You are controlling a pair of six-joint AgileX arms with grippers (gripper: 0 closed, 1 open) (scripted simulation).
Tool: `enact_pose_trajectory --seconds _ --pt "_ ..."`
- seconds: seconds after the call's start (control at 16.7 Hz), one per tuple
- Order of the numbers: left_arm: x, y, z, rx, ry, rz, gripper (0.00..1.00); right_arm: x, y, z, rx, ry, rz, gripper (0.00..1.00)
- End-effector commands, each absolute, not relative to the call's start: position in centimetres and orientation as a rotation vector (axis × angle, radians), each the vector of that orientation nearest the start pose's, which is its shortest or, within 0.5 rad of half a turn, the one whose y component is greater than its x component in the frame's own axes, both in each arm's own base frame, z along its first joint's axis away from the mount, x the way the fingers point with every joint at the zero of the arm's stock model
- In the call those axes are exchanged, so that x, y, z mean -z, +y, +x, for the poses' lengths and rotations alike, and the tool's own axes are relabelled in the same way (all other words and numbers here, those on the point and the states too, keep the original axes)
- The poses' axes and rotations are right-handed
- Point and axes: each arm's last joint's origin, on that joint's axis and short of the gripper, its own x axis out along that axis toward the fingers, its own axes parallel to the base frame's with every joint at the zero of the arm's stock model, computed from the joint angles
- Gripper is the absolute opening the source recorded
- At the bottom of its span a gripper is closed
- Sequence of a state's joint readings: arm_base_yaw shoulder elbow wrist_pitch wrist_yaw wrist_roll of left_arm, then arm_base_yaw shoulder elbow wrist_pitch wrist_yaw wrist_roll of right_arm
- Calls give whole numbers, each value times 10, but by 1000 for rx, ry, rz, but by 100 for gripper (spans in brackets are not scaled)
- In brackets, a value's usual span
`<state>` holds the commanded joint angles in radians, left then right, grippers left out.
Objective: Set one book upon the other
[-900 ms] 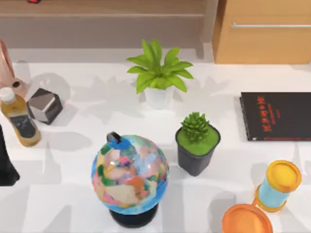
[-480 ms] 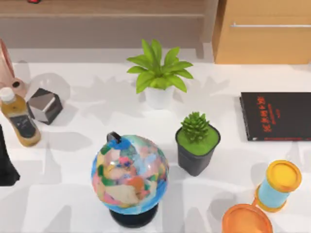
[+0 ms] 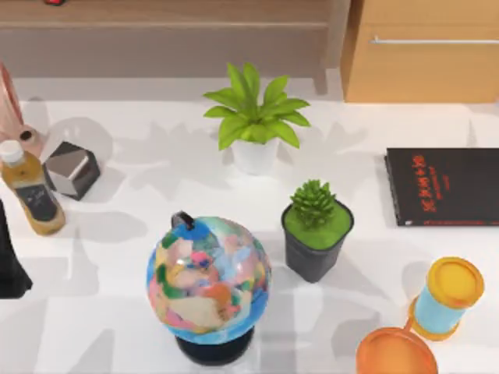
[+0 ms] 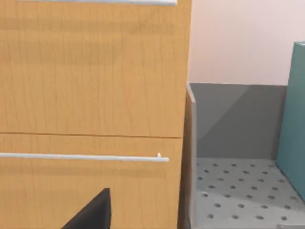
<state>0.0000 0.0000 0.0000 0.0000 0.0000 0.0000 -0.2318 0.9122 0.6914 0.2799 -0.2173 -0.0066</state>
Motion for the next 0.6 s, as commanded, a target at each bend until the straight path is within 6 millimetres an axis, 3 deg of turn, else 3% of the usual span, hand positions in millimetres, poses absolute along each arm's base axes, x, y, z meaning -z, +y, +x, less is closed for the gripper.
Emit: enact_pose_trajectory --seconds 0.12,0.24,0.42,0.6 --pt "-160 -1 106 0 0 0 100 -328 -65 259 8 -33 -33 100" --pt "-160 -1 106 0 0 0 100 -325 -93 308 8 -12 -30 100" --pt "-160 -1 106 0 0 0 100 -301 -139 370 7 10 -24 100" --pt "-160 -1 106 0 0 0 100 -272 -177 409 7 13 -23 100"
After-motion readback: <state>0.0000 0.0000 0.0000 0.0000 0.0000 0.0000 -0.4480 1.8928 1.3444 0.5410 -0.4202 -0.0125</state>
